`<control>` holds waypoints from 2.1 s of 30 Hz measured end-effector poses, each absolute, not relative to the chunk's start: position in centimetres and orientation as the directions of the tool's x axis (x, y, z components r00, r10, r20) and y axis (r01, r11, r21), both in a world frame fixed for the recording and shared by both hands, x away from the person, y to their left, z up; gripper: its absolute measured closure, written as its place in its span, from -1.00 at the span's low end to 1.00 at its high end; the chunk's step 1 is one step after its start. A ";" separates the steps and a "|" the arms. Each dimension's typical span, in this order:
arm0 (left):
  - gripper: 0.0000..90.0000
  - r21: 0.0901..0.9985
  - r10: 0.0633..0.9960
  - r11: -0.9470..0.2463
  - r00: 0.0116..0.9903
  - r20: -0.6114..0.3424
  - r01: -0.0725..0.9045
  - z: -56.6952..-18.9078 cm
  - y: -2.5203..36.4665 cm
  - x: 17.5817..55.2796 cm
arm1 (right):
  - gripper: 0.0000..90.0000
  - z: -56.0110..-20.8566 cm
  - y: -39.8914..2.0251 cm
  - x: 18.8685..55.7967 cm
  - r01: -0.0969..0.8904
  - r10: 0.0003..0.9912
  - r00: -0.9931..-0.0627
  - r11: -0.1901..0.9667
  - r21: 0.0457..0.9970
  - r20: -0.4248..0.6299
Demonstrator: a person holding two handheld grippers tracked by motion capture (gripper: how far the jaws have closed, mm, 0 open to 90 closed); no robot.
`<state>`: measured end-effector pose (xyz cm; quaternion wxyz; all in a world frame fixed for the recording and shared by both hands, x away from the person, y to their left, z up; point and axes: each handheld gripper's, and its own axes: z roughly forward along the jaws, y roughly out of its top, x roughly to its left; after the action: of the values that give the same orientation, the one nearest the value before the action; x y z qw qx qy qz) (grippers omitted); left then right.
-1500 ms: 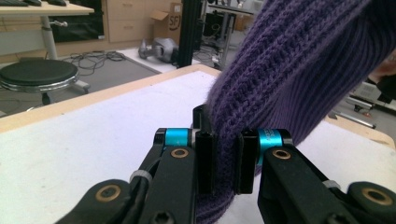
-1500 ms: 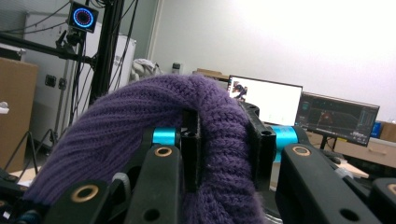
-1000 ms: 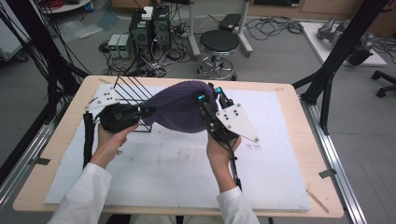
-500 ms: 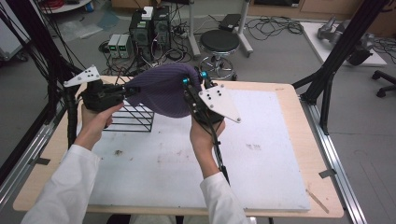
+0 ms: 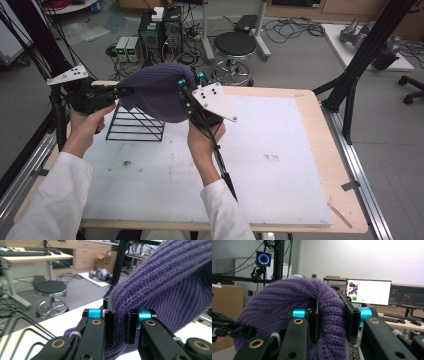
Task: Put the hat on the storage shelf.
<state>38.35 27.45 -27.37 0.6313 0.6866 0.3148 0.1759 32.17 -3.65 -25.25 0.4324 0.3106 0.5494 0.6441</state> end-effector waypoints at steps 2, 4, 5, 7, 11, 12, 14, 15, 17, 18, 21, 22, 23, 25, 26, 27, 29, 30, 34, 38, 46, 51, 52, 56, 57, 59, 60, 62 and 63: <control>0.83 0.979 0.660 -0.001 0.736 -0.151 0.202 -27.4 27.8 38.6 | 0.57 -25.2 -3.2 32.3 -0.217 0.896 -0.437 -0.019 0.976 -0.079; 0.83 0.980 0.669 0.003 0.728 -0.150 0.199 -27.5 28.1 38.7 | 0.57 -25.1 -2.8 32.3 -0.216 0.894 -0.439 -0.013 0.976 -0.086; 0.83 0.980 0.675 0.002 0.722 -0.149 0.200 -27.5 28.5 38.9 | 0.57 -25.1 -2.6 32.4 -0.217 0.893 -0.440 -0.007 0.976 -0.091; 0.83 0.980 0.680 -0.002 0.719 -0.144 0.199 -27.5 28.7 38.9 | 0.57 -25.0 -2.4 32.4 -0.212 0.893 -0.441 -0.005 0.977 -0.091; 0.82 0.980 0.692 0.000 0.707 -0.145 0.201 -27.6 29.5 38.8 | 0.57 -25.1 -1.7 32.6 -0.208 0.887 -0.451 0.005 0.978 -0.101; 0.82 0.979 0.694 0.002 0.705 -0.146 0.202 -27.7 29.7 38.7 | 0.57 -25.1 -1.5 32.6 -0.206 0.885 -0.454 0.007 0.978 -0.102; 0.82 0.979 0.693 0.006 0.705 -0.150 0.201 -27.9 30.1 38.6 | 0.57 -25.2 -1.0 32.6 -0.204 0.882 -0.461 0.009 0.979 -0.104; 0.81 0.980 0.701 0.008 0.698 -0.148 0.200 -28.0 30.5 38.4 | 0.57 -25.2 -0.7 32.7 -0.202 0.879 -0.465 0.006 0.979 -0.101; 0.81 0.980 0.703 0.008 0.696 -0.148 0.200 -28.0 30.7 38.4 | 0.57 -25.1 -0.4 32.7 -0.202 0.877 -0.470 0.009 0.979 -0.105; 0.81 0.981 0.709 0.010 0.691 -0.143 0.194 -27.9 31.0 38.4 | 0.57 -25.1 -0.4 32.7 -0.202 0.877 -0.470 0.009 0.979 -0.105; 0.81 0.985 0.730 0.019 0.670 -0.132 0.173 -27.8 31.9 38.3 | 0.57 -24.8 0.7 32.9 -0.203 0.870 -0.481 0.013 0.979 -0.112; 0.81 0.986 0.738 0.018 0.663 -0.126 0.167 -27.8 32.1 38.3 | 0.57 -24.7 1.0 32.9 -0.203 0.868 -0.484 0.015 0.979 -0.114; 0.81 0.986 0.738 0.018 0.663 -0.126 0.167 -27.8 32.1 38.3 | 0.57 -24.6 1.2 33.0 -0.203 0.867 -0.485 0.017 0.979 -0.116; 0.81 0.987 0.750 0.043 0.647 -0.134 0.155 -27.8 32.7 38.5 | 0.57 -24.4 1.8 33.2 -0.201 0.864 -0.489 0.021 0.979 -0.118; 0.81 0.987 0.755 0.055 0.641 -0.139 0.150 -27.9 33.0 38.6 | 0.57 -24.3 2.0 33.3 -0.203 0.863 -0.491 0.024 0.979 -0.123; 0.81 0.987 0.755 0.055 0.641 -0.139 0.150 -27.9 33.0 38.6 | 0.57 -24.2 2.3 33.4 -0.199 0.861 -0.493 0.028 0.980 -0.125; 0.81 0.988 0.767 0.058 0.626 -0.138 0.146 -28.1 33.6 39.0 | 0.57 -24.2 2.8 33.6 -0.195 0.859 -0.496 0.033 0.980 -0.128; 0.81 0.988 0.767 0.058 0.626 -0.138 0.146 -28.1 33.6 39.0 | 0.57 -24.2 3.0 33.7 -0.195 0.857 -0.497 0.039 0.980 -0.133; 0.81 0.984 0.768 0.053 0.623 -0.150 0.171 -28.7 34.1 39.2 | 0.57 -24.4 3.7 34.1 -0.188 0.856 -0.498 0.050 0.981 -0.139; 0.81 0.977 0.763 0.050 0.623 -0.170 0.205 -30.5 34.6 39.1 | 0.56 -24.8 4.2 34.7 -0.174 0.855 -0.497 0.072 0.982 -0.151; 0.80 0.967 0.766 0.086 0.605 -0.217 0.238 -33.4 35.3 39.1 | 0.55 -26.0 5.5 35.9 -0.141 0.845 -0.506 0.115 0.983 -0.171; 0.81 0.964 0.765 0.107 0.598 -0.237 0.245 -34.7 35.6 39.1 | 0.56 -26.6 6.1 36.3 -0.132 0.839 -0.518 0.113 0.985 -0.166; 0.80 0.964 0.765 0.107 0.598 -0.237 0.245 -34.7 35.6 39.1 | 0.56 -26.7 6.2 36.4 -0.132 0.838 -0.521 0.109 0.985 -0.163; 0.81 0.963 0.765 0.130 0.594 -0.250 0.237 -35.5 35.6 39.0 | 0.56 -27.2 6.6 36.7 -0.139 0.839 -0.526 0.081 0.987 -0.143; 0.81 0.964 0.768 0.125 0.592 -0.244 0.235 -35.8 35.7 39.0 | 0.56 -27.3 6.7 36.8 -0.143 0.838 -0.527 0.076 0.987 -0.141; 0.81 0.963 0.769 0.116 0.593 -0.241 0.242 -36.0 35.9 39.0 | 0.56 -27.6 6.9 37.0 -0.148 0.838 -0.528 0.065 0.987 -0.135; 0.81 0.964 0.772 0.111 0.590 -0.237 0.243 -36.0 35.9 39.0 | 0.56 -27.7 7.0 37.2 -0.148 0.838 -0.529 0.062 0.987 -0.132; 0.81 0.964 0.775 0.107 0.587 -0.233 0.241 -36.0 36.0 39.0 | 0.55 -27.9 7.1 37.4 -0.151 0.837 -0.532 0.056 0.987 -0.129; 0.81 0.965 0.778 0.100 0.585 -0.228 0.242 -36.0 36.0 39.0 | 0.55 -28.0 7.1 37.5 -0.149 0.836 -0.534 0.052 0.988 -0.124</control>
<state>39.01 36.01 -36.04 0.6235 0.6355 0.4015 0.2149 37.51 7.15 -28.04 0.3918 0.2815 0.6102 0.6284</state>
